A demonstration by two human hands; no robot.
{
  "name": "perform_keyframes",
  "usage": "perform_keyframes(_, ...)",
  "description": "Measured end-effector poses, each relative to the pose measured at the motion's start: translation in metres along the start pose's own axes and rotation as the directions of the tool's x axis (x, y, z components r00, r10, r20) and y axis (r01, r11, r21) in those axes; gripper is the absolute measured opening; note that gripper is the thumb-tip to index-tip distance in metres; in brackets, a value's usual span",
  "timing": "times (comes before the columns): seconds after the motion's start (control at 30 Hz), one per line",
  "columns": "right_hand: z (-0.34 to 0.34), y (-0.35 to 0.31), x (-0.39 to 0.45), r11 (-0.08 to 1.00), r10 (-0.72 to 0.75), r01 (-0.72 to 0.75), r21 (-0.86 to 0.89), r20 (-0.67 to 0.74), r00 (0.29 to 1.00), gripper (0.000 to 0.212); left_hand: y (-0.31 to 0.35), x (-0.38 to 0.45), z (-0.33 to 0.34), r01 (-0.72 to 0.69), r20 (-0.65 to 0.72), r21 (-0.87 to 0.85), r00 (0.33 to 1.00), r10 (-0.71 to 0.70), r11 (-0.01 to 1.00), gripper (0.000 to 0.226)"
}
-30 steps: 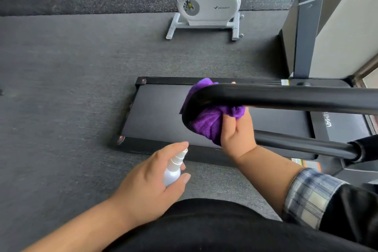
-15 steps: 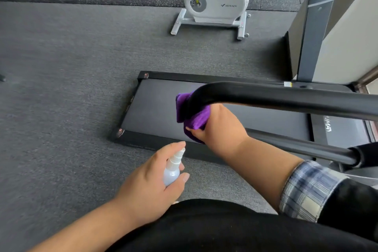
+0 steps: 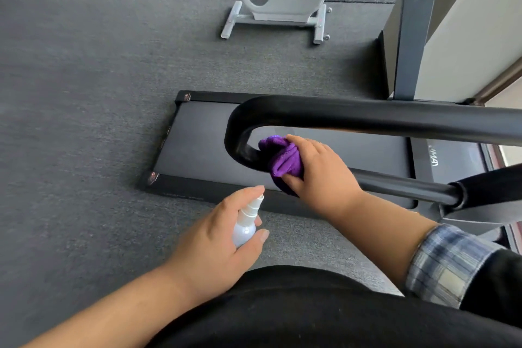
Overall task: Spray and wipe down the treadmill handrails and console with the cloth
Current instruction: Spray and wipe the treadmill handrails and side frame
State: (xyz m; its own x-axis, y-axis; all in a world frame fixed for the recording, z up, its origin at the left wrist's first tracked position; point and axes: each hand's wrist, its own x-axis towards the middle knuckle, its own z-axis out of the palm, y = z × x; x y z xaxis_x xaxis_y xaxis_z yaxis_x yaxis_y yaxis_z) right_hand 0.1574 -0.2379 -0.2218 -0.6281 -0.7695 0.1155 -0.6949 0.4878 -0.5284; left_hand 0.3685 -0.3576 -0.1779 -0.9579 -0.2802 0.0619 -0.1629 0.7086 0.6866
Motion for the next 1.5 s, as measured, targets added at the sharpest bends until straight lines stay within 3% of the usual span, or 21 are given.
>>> perform_keyframes(0.1, -0.001, -0.014, 0.009, 0.946, 0.040, -0.017, 0.324, -0.066, 0.997, 0.052, 0.000, -0.002, 0.002, -0.012, -0.003, -0.014, 1.000, 0.012, 1.000, 0.064)
perform_keyframes(0.17, 0.002, -0.034, 0.020, 0.901, 0.014, 0.014, 0.433, -0.059, 0.998, 0.043, -0.001, -0.001, 0.001, -0.018, -0.004, -0.008, 1.000, 0.018, 1.000, 0.066)
perform_keyframes(0.3, 0.024, -0.079, 0.031, 0.892, 0.109, -0.067, 0.447, -0.069, 0.992, 0.072, -0.006, -0.007, -0.006, -0.006, -0.002, 0.012, 1.000, 0.006, 1.000, 0.064)
perform_keyframes(0.37, 0.033, -0.088, 0.032, 0.894, 0.206, -0.131, 0.428, -0.134, 0.969, 0.073, -0.012, -0.011, -0.010, 0.014, -0.011, 0.005, 1.000, -0.014, 1.000, 0.063)
perform_keyframes(0.5, 0.038, -0.081, 0.039, 0.945, 0.212, -0.166, 0.281, -0.141, 0.967, 0.051, -0.020, -0.013, -0.017, -0.004, -0.031, 0.004, 1.000, 0.004, 1.000, 0.063)
perform_keyframes(0.6, 0.039, -0.072, 0.042, 0.996, 0.092, -0.093, -0.015, -0.093, 0.991, 0.048, -0.020, -0.006, -0.019, -0.031, -0.013, -0.025, 0.999, 0.030, 0.999, 0.061)
perform_keyframes(0.83, 0.036, -0.056, 0.029, 0.883, 0.004, 0.003, -0.469, 0.014, 1.000, 0.060, -0.018, 0.020, -0.005, -0.167, 0.065, -0.057, 0.983, 0.171, 0.984, 0.069)
perform_keyframes(1.07, 0.013, -0.004, -0.011, 0.827, 0.128, -0.108, -0.551, -0.002, 0.992, 0.074, 0.008, 0.043, 0.028, -0.267, 0.171, -0.107, 0.944, 0.282, 0.958, 0.069)
perform_keyframes(1.5, -0.085, 0.136, -0.103, 0.790, 0.341, -0.297, -0.536, -0.019, 0.940, 0.045, 0.064, 0.058, 0.077, -0.293, 0.213, -0.089, 0.928, 0.306, 0.952, 0.064)
